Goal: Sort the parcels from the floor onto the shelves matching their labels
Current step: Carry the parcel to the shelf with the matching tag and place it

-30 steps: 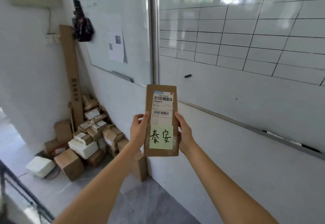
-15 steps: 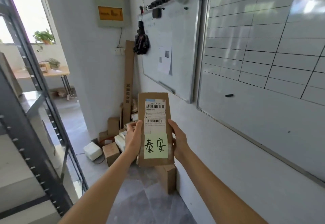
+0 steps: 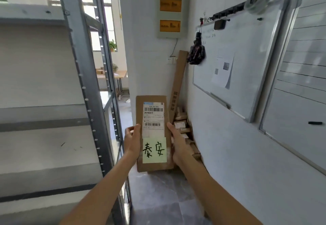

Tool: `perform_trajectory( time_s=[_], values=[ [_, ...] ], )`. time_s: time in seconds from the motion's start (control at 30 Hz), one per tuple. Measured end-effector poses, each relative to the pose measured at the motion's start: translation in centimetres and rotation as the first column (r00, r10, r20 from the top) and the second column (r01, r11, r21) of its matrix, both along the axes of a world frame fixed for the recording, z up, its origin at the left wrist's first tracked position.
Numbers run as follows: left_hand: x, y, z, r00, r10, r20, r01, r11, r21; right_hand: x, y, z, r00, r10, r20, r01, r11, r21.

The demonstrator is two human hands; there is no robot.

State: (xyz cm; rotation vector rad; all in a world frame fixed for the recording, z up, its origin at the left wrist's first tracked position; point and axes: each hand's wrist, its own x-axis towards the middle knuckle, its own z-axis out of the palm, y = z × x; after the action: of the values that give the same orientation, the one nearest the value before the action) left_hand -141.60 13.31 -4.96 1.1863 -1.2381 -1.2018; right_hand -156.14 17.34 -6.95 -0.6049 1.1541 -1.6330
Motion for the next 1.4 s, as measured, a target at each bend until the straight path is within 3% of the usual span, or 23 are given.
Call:
perform_trajectory(
  time_s=[0.5, 0.93, 1.4],
  values=[
    [12.3, -1.0, 0.0, 0.931, 0.364, -0.030, -0.365, 0.928, -0.067, 11.7, -6.8, -0.1, 0.921, 0.379, -0.087, -0.383, 0.923, -0.039],
    [20.3, 1.6, 1.2, 0.736, 0.677, -0.004, -0.672, 0.729, -0.129, 21.7, -8.9, 1.3, 0.776, 0.622, -0.102, -0.629, 0.776, -0.051],
    [33.7, 4.9, 2.0, 0.563, 0.824, -0.063, -0.823, 0.553, -0.131, 37.5, -9.0, 0.9, 0.631, 0.774, -0.047, -0.775, 0.631, -0.020]
  ],
)
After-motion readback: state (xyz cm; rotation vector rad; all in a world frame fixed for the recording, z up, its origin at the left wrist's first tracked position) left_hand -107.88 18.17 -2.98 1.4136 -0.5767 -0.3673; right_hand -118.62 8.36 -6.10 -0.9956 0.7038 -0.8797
